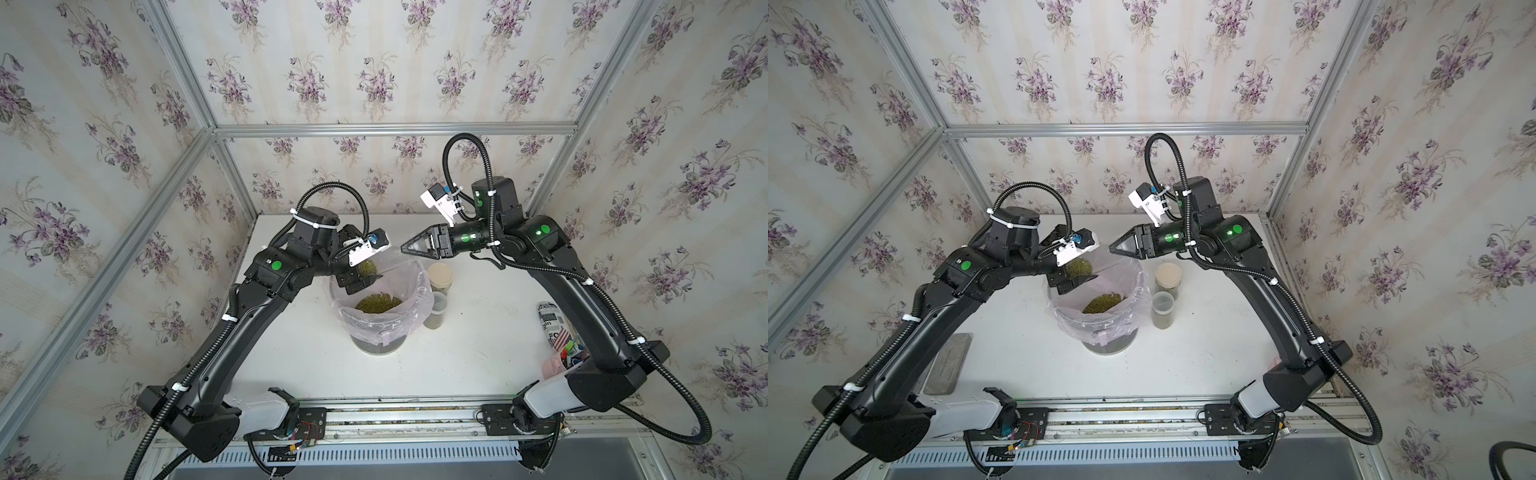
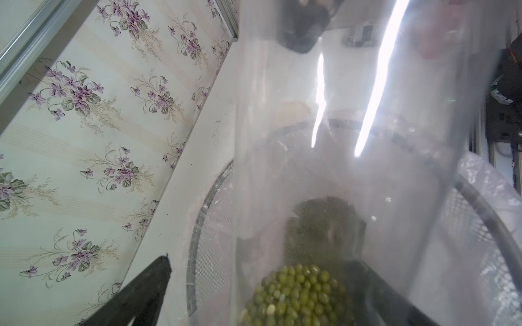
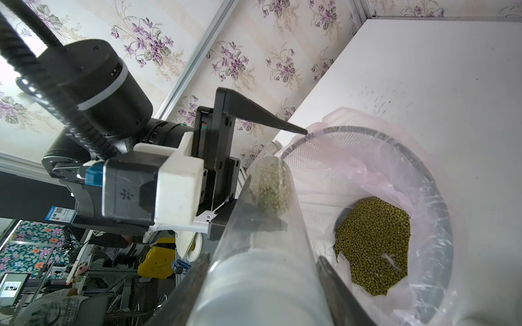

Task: Empty moldy mung beans from jars
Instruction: Pick up the jar from the center of the board.

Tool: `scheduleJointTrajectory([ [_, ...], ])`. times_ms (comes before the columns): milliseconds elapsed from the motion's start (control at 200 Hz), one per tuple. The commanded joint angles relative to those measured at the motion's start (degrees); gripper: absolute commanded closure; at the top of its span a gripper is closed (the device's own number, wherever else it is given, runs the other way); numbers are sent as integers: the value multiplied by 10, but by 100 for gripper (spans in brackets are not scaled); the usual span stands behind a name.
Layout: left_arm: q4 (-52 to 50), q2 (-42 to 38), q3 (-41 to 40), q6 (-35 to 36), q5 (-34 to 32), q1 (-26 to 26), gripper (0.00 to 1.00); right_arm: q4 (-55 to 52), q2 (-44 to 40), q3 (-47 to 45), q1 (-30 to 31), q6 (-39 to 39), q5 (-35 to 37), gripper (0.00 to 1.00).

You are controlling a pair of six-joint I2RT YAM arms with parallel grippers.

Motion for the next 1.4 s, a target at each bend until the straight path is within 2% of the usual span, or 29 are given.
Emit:
scheduleJointTrajectory([
  [0,6,-5,-3,9,13,0,9,22,6,11,1,1,-8,63],
  [110,7,-7,-4,9,14,0,14,25,11,13,1,4,-11,64],
  [455,12,-4,-4,6,24,0,21,44,12,9,-1,19,-2,64],
  [520,13,-4,-5,6,24,0,25,48,13,8,0,23,-3,64],
  [899,19,-15,-15,6,21,-2,37,60,14,9,-5,31,-4,64],
  [969,21,-15,-15,6,20,-1,41,58,14,9,-4,31,-4,64],
  [1169,23,-12,-15,6,19,-2,44,59,12,7,-5,32,-3,64],
  [1189,23,-11,-16,5,19,-2,49,59,11,7,-5,32,-2,63],
  [1229,24,-11,-15,6,19,-2,52,59,11,7,-3,32,-2,63],
  [1394,26,-11,-17,4,18,-2,57,60,11,6,-3,32,-3,62],
])
